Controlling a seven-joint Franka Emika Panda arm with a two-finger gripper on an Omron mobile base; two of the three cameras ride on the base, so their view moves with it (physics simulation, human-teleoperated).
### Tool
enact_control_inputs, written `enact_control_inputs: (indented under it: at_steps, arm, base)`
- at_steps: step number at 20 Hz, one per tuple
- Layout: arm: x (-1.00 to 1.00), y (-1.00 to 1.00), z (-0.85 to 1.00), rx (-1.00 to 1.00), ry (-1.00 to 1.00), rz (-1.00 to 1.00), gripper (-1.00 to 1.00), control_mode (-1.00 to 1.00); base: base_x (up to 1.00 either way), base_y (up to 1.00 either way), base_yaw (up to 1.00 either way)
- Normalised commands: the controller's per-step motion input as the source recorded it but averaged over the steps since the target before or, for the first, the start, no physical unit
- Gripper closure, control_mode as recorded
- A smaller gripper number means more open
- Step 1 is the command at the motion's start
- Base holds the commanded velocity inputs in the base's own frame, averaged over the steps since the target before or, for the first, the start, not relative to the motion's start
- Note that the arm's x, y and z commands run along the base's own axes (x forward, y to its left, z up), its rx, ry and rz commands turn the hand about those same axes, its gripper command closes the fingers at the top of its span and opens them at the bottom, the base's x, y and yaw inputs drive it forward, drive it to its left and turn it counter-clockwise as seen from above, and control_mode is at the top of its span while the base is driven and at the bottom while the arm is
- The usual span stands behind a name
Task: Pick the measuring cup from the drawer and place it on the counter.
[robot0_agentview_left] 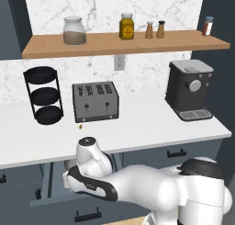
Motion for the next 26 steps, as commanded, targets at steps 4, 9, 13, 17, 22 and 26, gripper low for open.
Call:
enact_control_inputs:
  at_steps: [4, 9, 13, 17, 22, 26]
  arm:
    - [0.03, 0.07, -0.11, 0.0, 0.01, -0.02, -1.0, -1.0]
    - [0.04, 0.03, -0.22, 0.0, -0.01, -0.01, -1.0, -1.0]
    - [0.1, 0.0, -0.38, 0.0, -0.05, -0.01, -1.0, -1.0]
    - [0.11, 0.01, -0.23, 0.0, -0.01, -0.01, -1.0, -1.0]
    - [0.16, 0.06, -0.08, 0.0, 0.0, -0.01, -1.0, -1.0]
    - [0.32, 0.09, -0.14, 0.0, -0.02, 0.0, -1.0, -1.0]
  base:
    - [0.0, 0.0, 0.0]
    - [0.0, 0.0, 0.0]
    - [0.0, 0.0, 0.0]
    - [0.0, 0.0, 0.0]
    - [0.0, 0.0, 0.0]
    - [0.0, 0.0, 0.0]
